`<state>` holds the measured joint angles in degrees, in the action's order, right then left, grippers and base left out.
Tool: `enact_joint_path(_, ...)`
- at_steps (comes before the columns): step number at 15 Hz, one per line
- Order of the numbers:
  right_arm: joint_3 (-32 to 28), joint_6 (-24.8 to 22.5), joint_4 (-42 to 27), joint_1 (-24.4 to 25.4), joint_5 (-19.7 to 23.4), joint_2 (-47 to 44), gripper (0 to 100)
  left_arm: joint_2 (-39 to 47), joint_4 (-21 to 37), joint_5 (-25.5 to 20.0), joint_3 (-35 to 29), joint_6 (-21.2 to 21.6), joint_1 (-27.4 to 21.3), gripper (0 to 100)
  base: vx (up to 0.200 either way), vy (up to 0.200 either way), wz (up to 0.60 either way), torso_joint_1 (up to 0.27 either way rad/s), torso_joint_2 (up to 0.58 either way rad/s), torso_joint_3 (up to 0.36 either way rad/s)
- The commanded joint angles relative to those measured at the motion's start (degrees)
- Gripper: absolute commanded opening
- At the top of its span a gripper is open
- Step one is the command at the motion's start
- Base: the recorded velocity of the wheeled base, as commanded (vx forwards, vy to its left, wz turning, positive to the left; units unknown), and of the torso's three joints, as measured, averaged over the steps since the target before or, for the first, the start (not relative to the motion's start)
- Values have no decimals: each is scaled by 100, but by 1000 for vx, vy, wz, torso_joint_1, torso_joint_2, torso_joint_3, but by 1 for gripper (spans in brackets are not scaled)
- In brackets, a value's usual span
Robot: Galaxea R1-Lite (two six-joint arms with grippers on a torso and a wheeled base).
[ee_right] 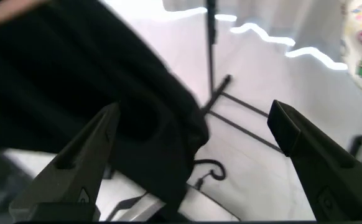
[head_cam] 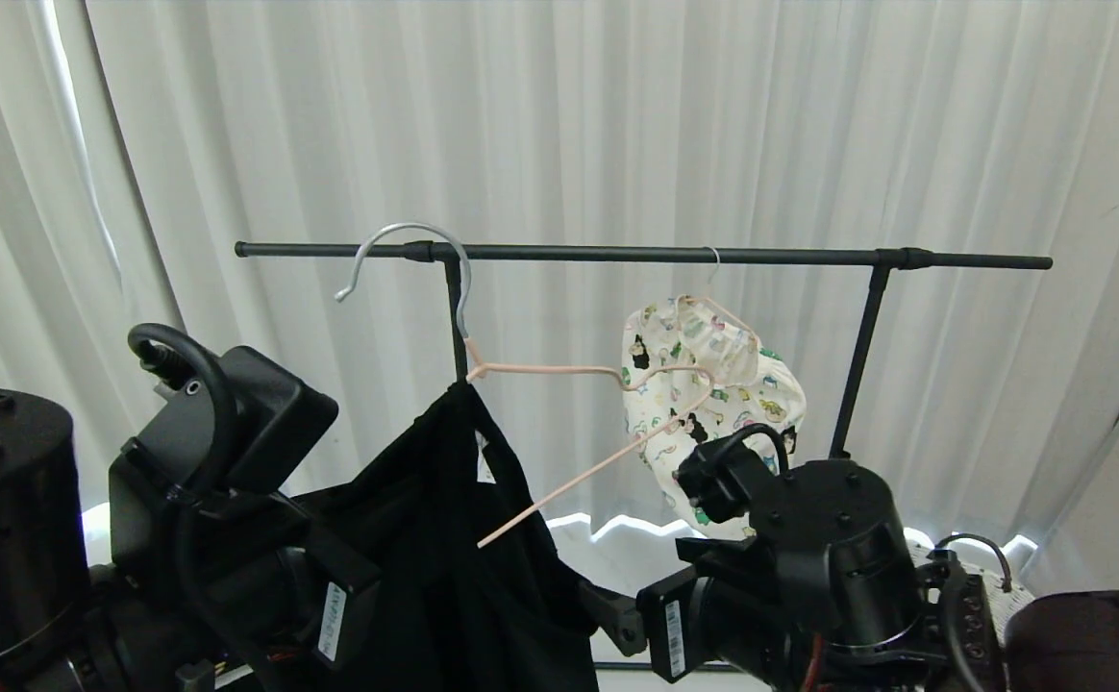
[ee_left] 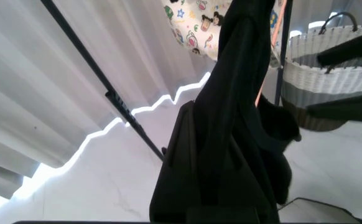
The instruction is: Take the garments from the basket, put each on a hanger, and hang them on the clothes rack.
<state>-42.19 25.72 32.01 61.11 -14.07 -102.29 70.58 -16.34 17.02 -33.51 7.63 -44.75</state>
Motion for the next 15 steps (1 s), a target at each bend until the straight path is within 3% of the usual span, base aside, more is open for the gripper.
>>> enact_joint_path(1,-175,3,7,59,-281,-476,100,8,-1,3,-59,2,-7,0,0,0,0,0,0,0)
enact_joint_path(8,-228,-32,-134,-3,-1098,-713,100,-10,-1,12,-50,2,-113,0,0,0,0,0,0,0)
enact_joint_path(12,-219,-331,-134,-715,-1529,-643,100,-62,-1,21,126,37,81,0,0,0,0,0,0,0)
enact_joint_path(15,-237,-674,-116,-1356,-1564,-432,100,-177,-10,21,363,81,248,0,0,0,0,0,0,0)
